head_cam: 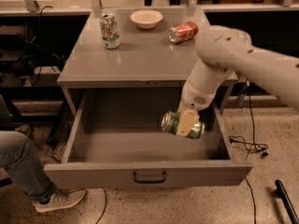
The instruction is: Place green can into top drawer
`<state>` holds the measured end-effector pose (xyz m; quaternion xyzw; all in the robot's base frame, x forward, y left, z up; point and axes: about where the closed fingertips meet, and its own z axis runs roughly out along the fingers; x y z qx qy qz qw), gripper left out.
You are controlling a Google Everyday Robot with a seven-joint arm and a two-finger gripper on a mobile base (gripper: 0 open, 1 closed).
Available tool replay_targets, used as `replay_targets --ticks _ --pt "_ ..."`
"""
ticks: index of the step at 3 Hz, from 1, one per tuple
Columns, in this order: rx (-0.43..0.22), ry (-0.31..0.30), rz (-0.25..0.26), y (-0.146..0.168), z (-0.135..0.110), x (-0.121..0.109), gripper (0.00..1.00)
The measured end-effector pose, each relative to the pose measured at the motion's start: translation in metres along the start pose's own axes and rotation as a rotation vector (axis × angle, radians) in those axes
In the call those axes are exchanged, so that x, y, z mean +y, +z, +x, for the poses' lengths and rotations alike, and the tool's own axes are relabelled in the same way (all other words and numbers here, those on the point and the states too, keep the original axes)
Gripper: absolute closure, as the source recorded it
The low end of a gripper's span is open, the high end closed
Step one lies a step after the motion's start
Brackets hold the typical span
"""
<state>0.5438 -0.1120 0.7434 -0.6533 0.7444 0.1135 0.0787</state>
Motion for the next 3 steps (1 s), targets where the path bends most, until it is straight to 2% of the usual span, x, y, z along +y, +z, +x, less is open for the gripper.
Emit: replay_targets --ticks 1,2,3 --pt "-0.038 -0.003 -0.017 0.043 -0.025 0.008 1.00" --pt "-0.076 -0.005 -0.020 0.071 -0.044 0.011 0.82" --pt "-0.110 -0.021 -0.027 0.085 -0.058 0.012 0.51"
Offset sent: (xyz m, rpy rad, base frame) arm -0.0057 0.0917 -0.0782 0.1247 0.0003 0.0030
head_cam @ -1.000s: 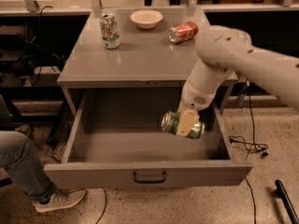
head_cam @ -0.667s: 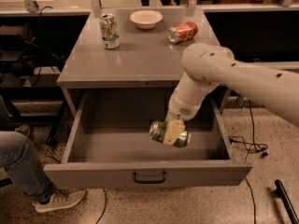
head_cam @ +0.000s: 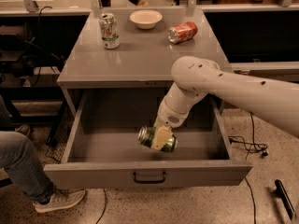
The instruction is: Place green can into top drawer
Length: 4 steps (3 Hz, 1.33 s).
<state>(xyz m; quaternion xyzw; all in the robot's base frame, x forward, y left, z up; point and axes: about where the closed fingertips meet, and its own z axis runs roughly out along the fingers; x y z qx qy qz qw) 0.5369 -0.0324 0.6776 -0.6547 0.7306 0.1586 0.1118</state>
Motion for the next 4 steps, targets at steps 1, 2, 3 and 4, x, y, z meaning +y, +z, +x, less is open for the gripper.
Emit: replay_targets --ticks 1,2,3,4 --pt "-0.015 -0.007 -0.007 0.005 -0.004 0.001 0.28" --pt "-0.034 0.011 0.004 -0.003 -0.001 0.003 0.04" --pt "-0.023 0.094 0.103 -0.056 0.046 -0.002 0.00" --pt "-0.008 0.177 0.198 -0.113 0.099 -0.005 0.00"
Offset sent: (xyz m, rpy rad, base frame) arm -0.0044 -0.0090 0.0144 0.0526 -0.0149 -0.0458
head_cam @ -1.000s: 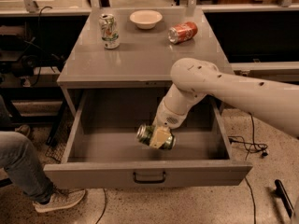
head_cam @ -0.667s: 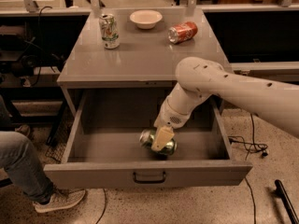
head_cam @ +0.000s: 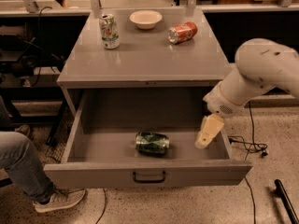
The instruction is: Place green can into top drawer
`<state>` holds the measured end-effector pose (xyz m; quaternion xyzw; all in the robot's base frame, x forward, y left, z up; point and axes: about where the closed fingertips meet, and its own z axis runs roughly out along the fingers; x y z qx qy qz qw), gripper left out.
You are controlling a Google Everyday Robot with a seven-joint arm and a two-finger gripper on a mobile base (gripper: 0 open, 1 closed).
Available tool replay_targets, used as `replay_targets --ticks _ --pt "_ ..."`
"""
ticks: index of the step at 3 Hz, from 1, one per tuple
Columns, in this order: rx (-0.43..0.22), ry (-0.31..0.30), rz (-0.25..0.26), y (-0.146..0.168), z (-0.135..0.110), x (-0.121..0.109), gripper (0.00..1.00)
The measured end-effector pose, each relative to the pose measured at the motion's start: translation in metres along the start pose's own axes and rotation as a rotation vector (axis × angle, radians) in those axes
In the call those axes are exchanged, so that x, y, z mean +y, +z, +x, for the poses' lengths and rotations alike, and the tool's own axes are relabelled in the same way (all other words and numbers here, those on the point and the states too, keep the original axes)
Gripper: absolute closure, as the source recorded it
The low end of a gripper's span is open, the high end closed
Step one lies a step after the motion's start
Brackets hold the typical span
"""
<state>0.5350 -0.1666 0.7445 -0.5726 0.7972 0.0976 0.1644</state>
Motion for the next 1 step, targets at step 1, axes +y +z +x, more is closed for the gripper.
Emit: replay_targets --ticks 1 --pt "0.040 0.084 0.119 -0.0821 0.0652 -0.0229 0.00"
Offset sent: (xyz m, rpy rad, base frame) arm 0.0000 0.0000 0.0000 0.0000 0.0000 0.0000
